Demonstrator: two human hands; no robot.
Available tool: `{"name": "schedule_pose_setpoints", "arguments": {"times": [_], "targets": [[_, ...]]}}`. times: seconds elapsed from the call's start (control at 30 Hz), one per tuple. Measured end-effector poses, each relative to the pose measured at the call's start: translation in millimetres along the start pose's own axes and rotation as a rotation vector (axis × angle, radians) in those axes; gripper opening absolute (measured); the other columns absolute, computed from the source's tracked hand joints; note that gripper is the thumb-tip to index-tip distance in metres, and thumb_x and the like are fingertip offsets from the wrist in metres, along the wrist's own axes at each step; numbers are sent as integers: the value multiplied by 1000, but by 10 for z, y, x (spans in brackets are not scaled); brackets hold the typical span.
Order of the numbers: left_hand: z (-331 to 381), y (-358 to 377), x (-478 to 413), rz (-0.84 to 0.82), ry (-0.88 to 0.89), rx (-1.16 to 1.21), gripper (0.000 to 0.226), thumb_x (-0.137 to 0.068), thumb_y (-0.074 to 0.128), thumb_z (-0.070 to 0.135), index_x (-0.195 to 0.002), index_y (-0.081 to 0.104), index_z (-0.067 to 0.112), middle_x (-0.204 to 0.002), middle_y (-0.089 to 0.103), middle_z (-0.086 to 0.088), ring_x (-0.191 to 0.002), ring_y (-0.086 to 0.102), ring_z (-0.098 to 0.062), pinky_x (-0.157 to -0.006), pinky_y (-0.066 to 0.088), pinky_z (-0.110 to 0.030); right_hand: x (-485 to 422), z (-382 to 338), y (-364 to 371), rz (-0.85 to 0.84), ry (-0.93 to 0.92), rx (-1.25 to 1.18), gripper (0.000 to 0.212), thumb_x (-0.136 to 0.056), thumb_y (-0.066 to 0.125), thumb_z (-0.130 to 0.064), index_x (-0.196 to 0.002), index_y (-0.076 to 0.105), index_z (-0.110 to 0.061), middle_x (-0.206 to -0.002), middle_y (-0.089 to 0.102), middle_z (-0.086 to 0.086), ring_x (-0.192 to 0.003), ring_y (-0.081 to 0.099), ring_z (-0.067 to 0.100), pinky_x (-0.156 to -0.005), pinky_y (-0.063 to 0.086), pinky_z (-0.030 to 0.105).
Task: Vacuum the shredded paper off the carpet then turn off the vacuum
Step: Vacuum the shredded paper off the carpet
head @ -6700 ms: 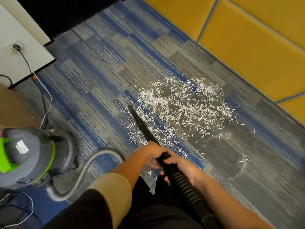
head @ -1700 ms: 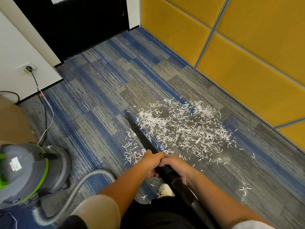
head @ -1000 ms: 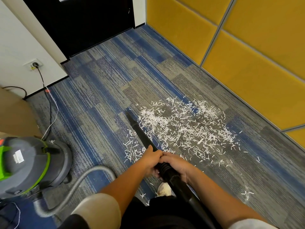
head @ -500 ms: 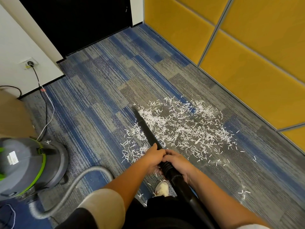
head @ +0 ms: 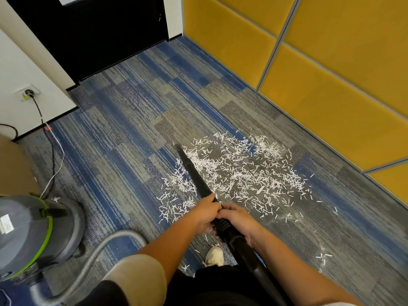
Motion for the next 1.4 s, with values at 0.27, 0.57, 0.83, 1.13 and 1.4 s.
{"name": "schedule_pose_setpoints", "arguments": {"times": [0.27, 0.57, 0.83, 1.13, 1.4], "targets": [[14, 17, 82, -42, -18, -41, 63, -97, 44, 10, -151, 17, 29, -135, 47, -10, -89, 62, -24, -58, 57, -32, 80, 1, -8, -2, -6, -4, 20, -79, 61, 2, -94, 52, -7, -82, 57, 24, -52, 58, 29, -41, 47, 28], [-7, 341, 96, -114, -26, -105, 74, -92, 51, 5, -151, 15, 29, -135, 49, -9, -97, 60, -22, -67, 56, -32, 284, 86, -245, 29, -28, -104, 20, -85, 53, 6, -102, 47, -4, -72, 55, 20, -43, 55, 27, -36, 45, 25], [-91, 360, 121, -92, -41, -92, 70, -95, 49, 8, -151, 15, 30, -133, 50, -8, -100, 62, -23, -76, 57, -35, 315, 124, -271, 43, -28, -63, 22, -83, 56, 5, -101, 51, -6, -74, 57, 19, -49, 55, 26, -38, 47, 25], [-157, 103, 103, 6, -46, 17, 72, -92, 53, 3, -151, 18, 26, -129, 52, -11, -101, 64, -31, -79, 57, -44, 178, 91, -57, -25, -22, 9, 19, -82, 58, 4, -98, 57, -5, -76, 59, 19, -47, 57, 25, -42, 50, 28], [-15, -13, 109, 61, 10, 64, 66, -94, 50, 3, -150, 21, 20, -125, 56, -13, -80, 64, -25, -55, 56, -31, 120, -57, 43, -48, -61, 64, 17, -84, 55, 5, -98, 58, -4, -69, 58, 16, -46, 55, 23, -39, 47, 24]]}}
Point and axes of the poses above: each hand's wrist, its own x-axis away from the middle knuckle, its own y-axis out of the palm, z = x × y, the point moved 7 cm from there along -x, towards the middle knuckle
